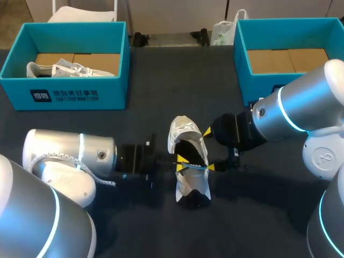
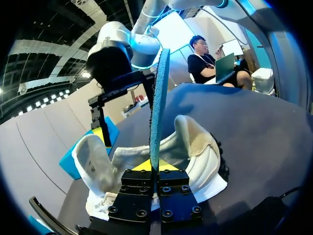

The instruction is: Take the shoe out of the shoebox, open the shoe tongue, remove and reinsert the insole, then place the shoe into the shoebox

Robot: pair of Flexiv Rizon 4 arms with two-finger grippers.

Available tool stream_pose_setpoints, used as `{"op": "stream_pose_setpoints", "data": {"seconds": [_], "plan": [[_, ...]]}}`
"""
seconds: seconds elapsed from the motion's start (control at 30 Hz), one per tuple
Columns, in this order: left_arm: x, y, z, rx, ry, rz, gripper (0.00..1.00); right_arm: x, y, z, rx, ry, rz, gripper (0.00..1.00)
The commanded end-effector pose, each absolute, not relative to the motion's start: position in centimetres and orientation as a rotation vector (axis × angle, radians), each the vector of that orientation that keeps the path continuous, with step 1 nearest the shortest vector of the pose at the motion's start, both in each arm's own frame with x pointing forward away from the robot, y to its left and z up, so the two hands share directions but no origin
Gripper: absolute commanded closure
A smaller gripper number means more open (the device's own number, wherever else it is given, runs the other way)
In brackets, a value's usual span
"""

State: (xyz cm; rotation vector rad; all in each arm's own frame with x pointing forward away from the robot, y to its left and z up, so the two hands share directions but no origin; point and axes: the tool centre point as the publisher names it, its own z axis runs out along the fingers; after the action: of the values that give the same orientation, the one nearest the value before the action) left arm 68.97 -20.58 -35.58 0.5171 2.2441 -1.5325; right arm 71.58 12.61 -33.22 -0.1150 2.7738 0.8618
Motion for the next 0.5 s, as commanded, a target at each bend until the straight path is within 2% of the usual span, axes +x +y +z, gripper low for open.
{"op": "stream_pose_setpoints", "data": {"seconds": [0.03,0.07,0.1,0.17,0.43,0.5], "plan": [[69.6,-21.2,-35.8,0.497,2.249,-1.534,1.0,71.5,12.7,-33.3,-0.113,2.772,0.858,0.0],[69.6,-21.1,-35.6,0.496,2.246,-1.537,0.84,71.5,12.7,-33.3,-0.113,2.772,0.858,0.0],[69.4,-21.0,-35.2,0.494,2.235,-1.551,0.73,71.5,12.7,-33.3,-0.113,2.772,0.858,0.0],[69.1,-20.9,-34.5,0.499,2.222,-1.565,0.67,71.5,12.7,-33.3,-0.113,2.772,0.858,0.0],[67.9,-20.7,-32.5,0.523,2.173,-1.615,0.69,71.5,12.7,-33.3,-0.113,2.772,0.858,0.0],[67.8,-20.9,-32.4,0.531,2.173,-1.617,0.72,71.5,12.7,-33.3,-0.113,2.772,0.858,0.0]]}}
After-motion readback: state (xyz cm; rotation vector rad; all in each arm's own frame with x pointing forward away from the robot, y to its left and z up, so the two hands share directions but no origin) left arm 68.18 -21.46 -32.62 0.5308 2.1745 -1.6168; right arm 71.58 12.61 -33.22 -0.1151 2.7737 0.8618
